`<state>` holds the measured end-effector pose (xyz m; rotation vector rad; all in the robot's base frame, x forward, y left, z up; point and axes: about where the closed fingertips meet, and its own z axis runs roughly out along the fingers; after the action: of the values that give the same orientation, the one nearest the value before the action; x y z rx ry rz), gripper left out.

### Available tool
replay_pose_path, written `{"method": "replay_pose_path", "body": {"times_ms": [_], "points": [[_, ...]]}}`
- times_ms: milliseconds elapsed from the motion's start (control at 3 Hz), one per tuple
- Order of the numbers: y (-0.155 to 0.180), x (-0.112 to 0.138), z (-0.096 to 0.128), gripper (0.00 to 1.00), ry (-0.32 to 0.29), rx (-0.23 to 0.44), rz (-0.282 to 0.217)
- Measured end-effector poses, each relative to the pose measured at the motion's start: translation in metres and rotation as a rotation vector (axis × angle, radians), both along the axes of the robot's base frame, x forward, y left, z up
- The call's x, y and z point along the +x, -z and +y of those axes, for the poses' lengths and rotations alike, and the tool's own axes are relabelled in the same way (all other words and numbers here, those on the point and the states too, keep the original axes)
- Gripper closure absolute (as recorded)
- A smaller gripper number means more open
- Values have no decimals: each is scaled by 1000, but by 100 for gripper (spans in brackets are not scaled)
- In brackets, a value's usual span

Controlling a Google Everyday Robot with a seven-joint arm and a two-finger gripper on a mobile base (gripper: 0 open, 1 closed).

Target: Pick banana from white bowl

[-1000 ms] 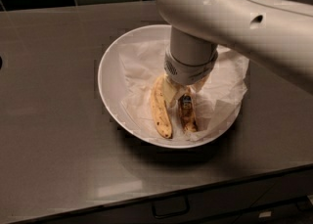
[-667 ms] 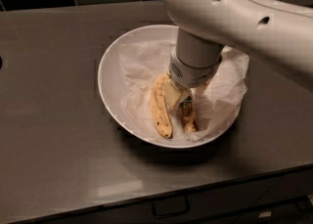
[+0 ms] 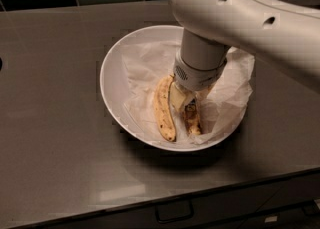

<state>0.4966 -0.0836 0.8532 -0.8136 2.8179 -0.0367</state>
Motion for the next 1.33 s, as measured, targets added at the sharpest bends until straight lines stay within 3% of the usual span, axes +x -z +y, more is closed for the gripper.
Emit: {"method": "replay_pose_path", "body": {"times_ms": [333,667,1000,1333], "points": [[0,0,0,83,0,0,0],[-4,-2,0,100,-3,15,-16],[-16,-8,-1,100,-13,90,-84],[-24,-19,-29,100,3,229,-181]]}}
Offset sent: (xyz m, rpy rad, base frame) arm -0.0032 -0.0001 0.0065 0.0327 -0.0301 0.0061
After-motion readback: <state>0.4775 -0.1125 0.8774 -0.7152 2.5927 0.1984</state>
